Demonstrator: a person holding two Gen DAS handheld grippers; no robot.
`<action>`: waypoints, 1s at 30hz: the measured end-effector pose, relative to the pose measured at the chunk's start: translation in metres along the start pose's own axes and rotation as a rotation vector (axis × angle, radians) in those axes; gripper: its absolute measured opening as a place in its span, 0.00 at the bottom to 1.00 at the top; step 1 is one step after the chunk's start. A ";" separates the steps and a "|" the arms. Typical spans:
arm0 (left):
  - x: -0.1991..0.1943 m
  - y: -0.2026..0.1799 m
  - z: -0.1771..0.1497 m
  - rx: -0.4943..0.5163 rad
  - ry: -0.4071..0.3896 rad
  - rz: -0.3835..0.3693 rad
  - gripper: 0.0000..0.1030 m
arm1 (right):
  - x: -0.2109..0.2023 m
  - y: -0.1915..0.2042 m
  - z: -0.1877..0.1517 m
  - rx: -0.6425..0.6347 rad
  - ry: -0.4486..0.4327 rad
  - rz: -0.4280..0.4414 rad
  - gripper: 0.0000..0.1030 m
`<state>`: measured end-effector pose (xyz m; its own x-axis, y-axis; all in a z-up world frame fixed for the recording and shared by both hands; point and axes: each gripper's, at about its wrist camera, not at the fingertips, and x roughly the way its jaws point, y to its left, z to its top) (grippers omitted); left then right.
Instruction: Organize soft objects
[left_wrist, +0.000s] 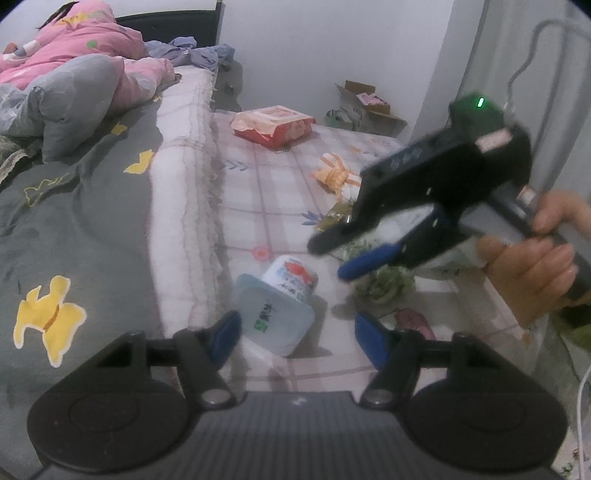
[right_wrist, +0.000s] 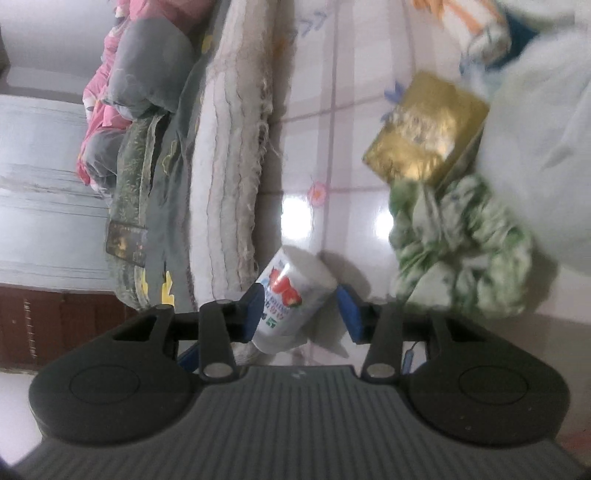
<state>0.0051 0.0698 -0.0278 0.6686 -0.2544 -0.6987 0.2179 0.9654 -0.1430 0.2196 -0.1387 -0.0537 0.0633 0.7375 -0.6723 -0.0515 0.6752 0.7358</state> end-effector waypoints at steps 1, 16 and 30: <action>0.001 -0.001 -0.001 0.007 0.003 0.006 0.67 | -0.003 0.004 0.001 -0.032 -0.010 -0.007 0.48; 0.001 0.020 -0.017 -0.074 0.088 0.023 0.67 | 0.070 0.108 -0.017 -0.707 0.181 -0.376 0.83; 0.001 0.017 -0.013 -0.067 0.072 0.006 0.67 | 0.058 0.019 0.017 -0.120 0.221 0.030 0.61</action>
<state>0.0000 0.0866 -0.0406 0.6161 -0.2463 -0.7482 0.1648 0.9691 -0.1834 0.2396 -0.0830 -0.0769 -0.1592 0.7331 -0.6613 -0.1687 0.6398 0.7498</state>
